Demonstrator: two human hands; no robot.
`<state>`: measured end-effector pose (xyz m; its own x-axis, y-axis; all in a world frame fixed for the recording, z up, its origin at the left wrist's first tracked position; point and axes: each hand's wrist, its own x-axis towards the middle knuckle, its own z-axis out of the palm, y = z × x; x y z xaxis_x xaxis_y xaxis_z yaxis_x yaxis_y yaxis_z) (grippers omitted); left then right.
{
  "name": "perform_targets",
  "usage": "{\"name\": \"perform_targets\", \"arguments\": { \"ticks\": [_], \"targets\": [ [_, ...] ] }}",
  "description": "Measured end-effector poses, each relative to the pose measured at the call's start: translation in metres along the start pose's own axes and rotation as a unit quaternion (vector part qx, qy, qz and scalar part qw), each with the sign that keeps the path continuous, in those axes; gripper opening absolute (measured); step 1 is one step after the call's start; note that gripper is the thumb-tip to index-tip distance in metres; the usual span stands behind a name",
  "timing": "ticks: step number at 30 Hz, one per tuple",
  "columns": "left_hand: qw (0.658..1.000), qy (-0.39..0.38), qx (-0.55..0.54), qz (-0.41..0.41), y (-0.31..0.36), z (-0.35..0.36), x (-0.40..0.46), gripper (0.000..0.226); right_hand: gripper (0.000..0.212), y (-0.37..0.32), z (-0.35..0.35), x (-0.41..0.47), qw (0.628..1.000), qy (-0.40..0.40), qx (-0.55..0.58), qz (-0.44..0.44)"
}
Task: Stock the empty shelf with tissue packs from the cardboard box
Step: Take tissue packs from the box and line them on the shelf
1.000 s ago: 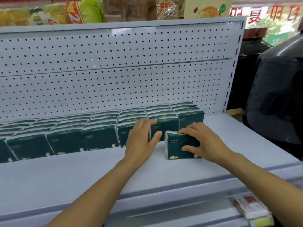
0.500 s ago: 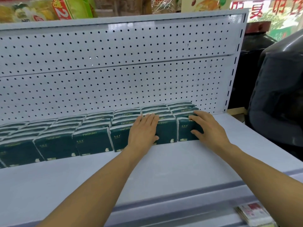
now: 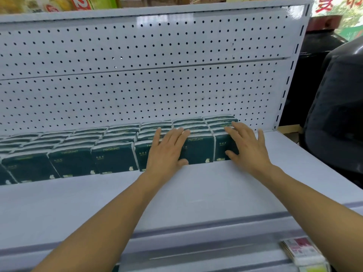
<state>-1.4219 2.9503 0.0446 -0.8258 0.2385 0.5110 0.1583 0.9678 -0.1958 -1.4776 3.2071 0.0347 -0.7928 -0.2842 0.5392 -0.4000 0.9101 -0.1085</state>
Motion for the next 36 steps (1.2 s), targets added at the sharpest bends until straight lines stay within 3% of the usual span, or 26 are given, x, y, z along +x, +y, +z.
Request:
{"name": "perform_targets", "arguments": {
  "ticks": [3, 6, 13, 20, 23, 30, 36],
  "targets": [
    [0.998, 0.009, 0.048, -0.029, -0.031, 0.002, -0.029, 0.09, 0.071, -0.007, -0.001, -0.005, 0.999, 0.014, -0.016, -0.028],
    [0.993, -0.038, 0.085, -0.069, -0.054, 0.0, -0.043, 0.086, 0.068, -0.012, 0.002, -0.009, 0.998, 0.032, -0.02, -0.051],
    [0.992, -0.061, 0.091, -0.069, -0.051, -0.014, -0.039, 0.079, 0.061, -0.043, -0.004, -0.021, 0.997, 0.042, 0.024, -0.063],
    [0.992, 0.11, -0.049, -0.043, -0.023, -0.051, -0.103, 0.073, 0.057, -0.089, -0.028, -0.073, 0.986, 0.081, 0.113, -0.097],
    [0.984, 0.125, -0.104, -0.076, -0.007, -0.067, -0.151, 0.07, 0.059, -0.113, -0.036, -0.106, 0.976, 0.091, 0.162, -0.116],
    [0.984, 0.075, -0.078, -0.143, -0.001, -0.085, -0.276, 0.07, 0.055, -0.197, -0.036, -0.185, 0.964, 0.075, 0.175, -0.186],
    [0.977, -0.04, -0.024, -0.21, -0.054, -0.095, -0.39, 0.081, 0.057, -0.301, -0.011, -0.237, 0.958, 0.012, 0.192, -0.215]
  ]
}}
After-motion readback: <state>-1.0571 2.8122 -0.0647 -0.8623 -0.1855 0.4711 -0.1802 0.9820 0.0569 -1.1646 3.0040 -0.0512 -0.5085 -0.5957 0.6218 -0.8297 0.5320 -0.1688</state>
